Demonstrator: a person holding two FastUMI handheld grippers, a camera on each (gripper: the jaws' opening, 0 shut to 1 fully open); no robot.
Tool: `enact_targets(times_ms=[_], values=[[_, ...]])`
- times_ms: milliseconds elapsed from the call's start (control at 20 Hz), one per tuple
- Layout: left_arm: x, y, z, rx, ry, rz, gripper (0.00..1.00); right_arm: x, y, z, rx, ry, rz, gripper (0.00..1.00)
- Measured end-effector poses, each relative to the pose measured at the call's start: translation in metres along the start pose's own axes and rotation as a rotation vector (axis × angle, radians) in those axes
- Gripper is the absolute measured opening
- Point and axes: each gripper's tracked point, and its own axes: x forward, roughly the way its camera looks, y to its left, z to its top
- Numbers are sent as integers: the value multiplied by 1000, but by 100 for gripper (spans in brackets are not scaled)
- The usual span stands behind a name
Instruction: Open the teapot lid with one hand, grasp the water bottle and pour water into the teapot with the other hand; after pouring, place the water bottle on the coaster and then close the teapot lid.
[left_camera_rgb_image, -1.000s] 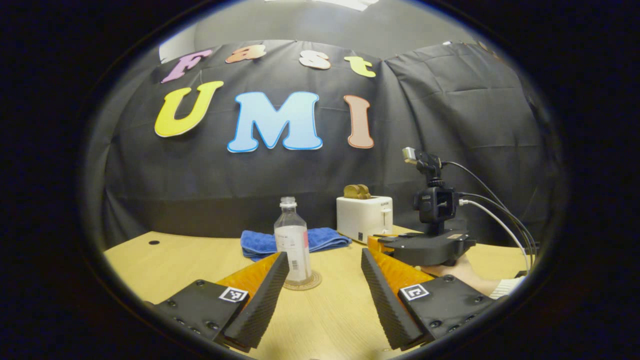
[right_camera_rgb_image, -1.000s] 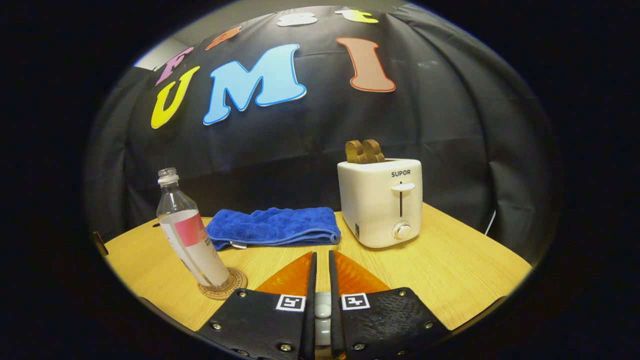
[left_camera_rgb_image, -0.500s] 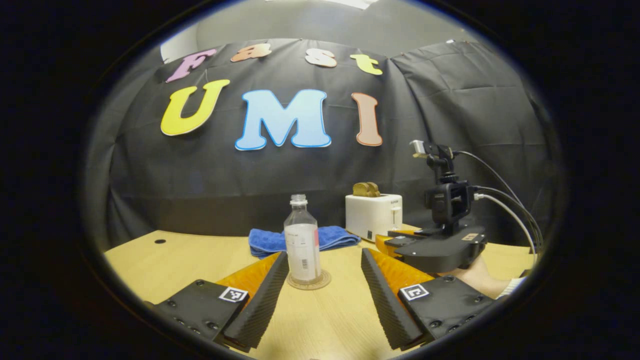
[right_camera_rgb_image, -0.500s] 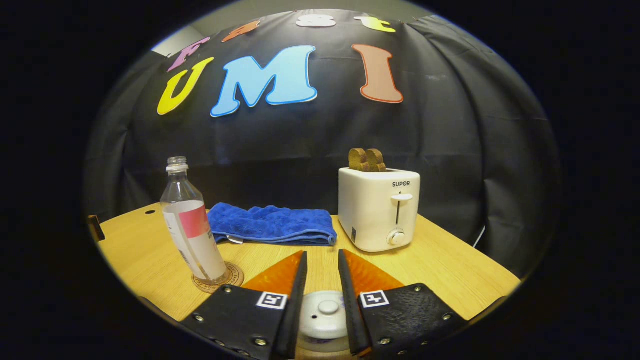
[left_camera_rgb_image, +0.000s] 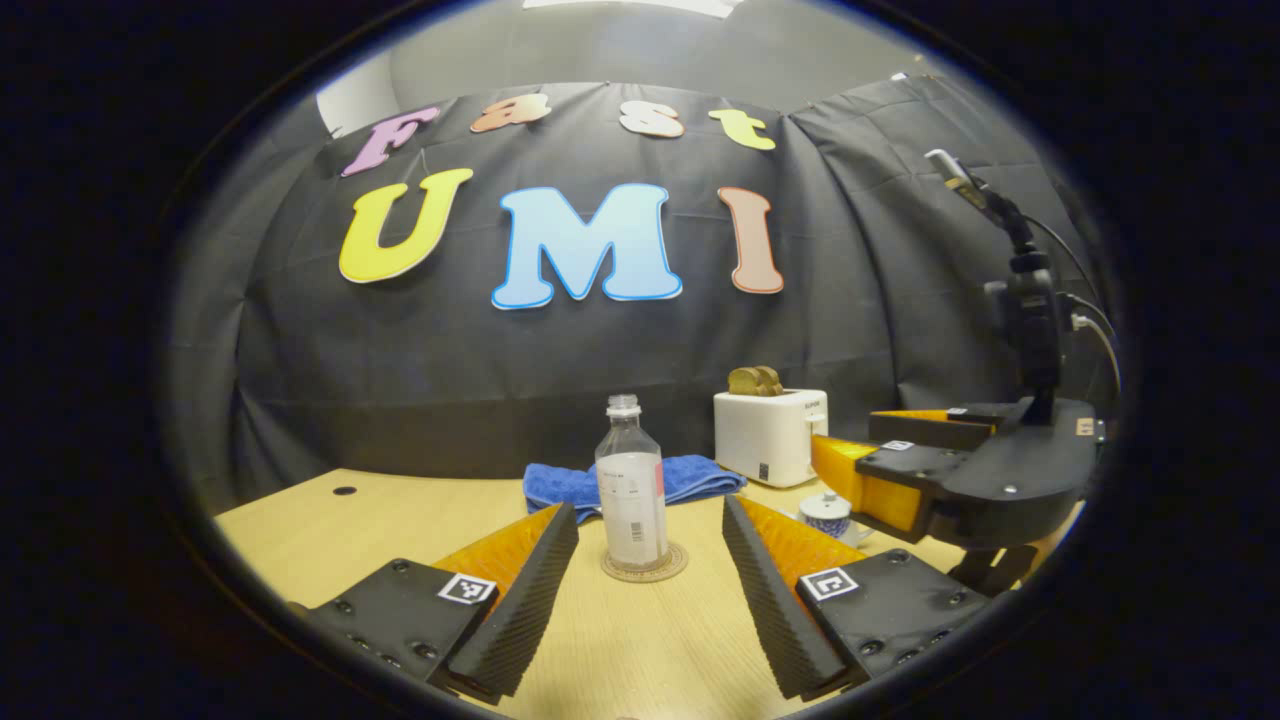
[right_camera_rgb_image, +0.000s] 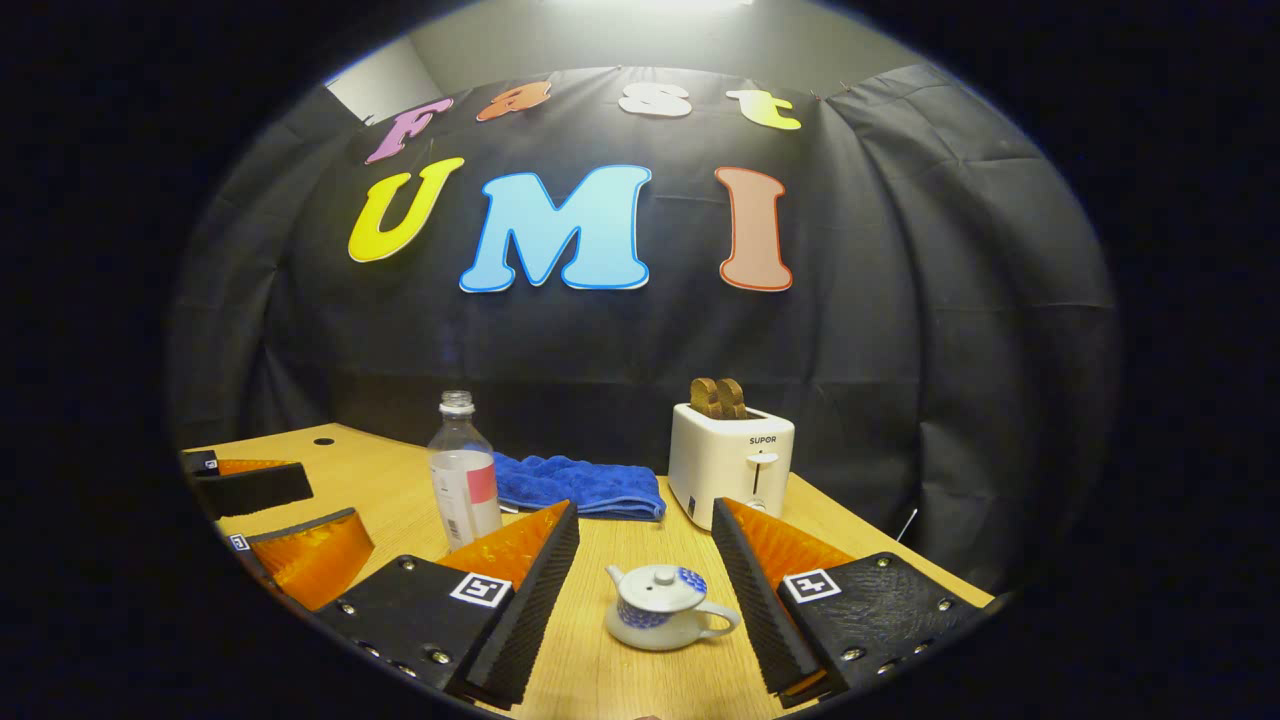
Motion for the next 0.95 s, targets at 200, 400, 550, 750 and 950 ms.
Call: enact_targets(times_ms=[200,400,550,750,950], values=[[-15,-2,0,-10,3,16,100,-41,-3,9,14,-13,-4,80],[-29,-7,2,18,2,19,100,-70,-8,12,10,-37,-20,84],[-38,-14,11,18,-3,13,100,-87,-11,3,-2,-28,-33,84],[-61,-19,20,33,-18,22,100,-108,-8,-5,3,-16,-22,84],[-76,-27,28,37,-39,18,100,-121,-4,-3,6,-26,-14,84]])
